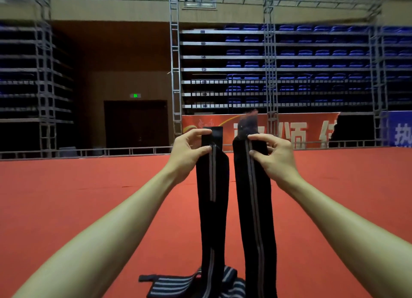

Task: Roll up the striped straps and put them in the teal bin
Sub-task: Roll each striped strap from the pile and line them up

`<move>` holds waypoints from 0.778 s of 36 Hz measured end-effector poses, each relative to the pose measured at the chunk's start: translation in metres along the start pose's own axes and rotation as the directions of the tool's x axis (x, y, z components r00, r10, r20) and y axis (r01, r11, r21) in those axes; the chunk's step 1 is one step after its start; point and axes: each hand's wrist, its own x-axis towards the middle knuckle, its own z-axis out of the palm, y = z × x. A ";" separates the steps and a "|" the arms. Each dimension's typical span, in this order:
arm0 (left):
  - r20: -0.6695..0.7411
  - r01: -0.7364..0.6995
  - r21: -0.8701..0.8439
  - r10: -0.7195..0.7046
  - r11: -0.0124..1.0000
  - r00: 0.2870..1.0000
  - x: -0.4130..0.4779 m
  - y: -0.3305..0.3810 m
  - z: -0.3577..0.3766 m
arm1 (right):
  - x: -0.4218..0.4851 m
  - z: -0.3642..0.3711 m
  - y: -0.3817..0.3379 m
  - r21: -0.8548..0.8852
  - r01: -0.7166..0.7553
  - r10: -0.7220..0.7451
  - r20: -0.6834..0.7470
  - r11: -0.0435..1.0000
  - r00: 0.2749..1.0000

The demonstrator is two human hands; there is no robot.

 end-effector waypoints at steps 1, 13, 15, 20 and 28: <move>-0.002 -0.011 0.006 0.011 1.000 1.000 0.001 0.004 -0.002 | 0.002 0.001 -0.003 0.000 0.006 -0.006 -0.004 1.000 1.000; -0.092 -0.020 -0.130 0.008 0.991 0.996 0.013 0.041 -0.022 | 0.020 0.016 -0.024 -0.034 -0.001 0.001 -0.013 0.999 1.000; -0.104 -0.016 -0.147 0.001 0.989 0.995 0.013 0.046 -0.019 | 0.020 0.021 -0.030 0.014 -0.024 0.024 -0.011 1.000 1.000; -0.088 -0.015 -0.228 -0.006 0.974 0.996 0.016 0.053 -0.011 | 0.019 0.031 -0.045 0.101 -0.061 0.061 -0.001 0.993 0.998; -0.126 -0.022 -0.317 -0.019 0.948 0.992 0.009 0.047 0.002 | 0.008 0.040 -0.055 0.224 -0.077 0.069 0.044 0.972 0.997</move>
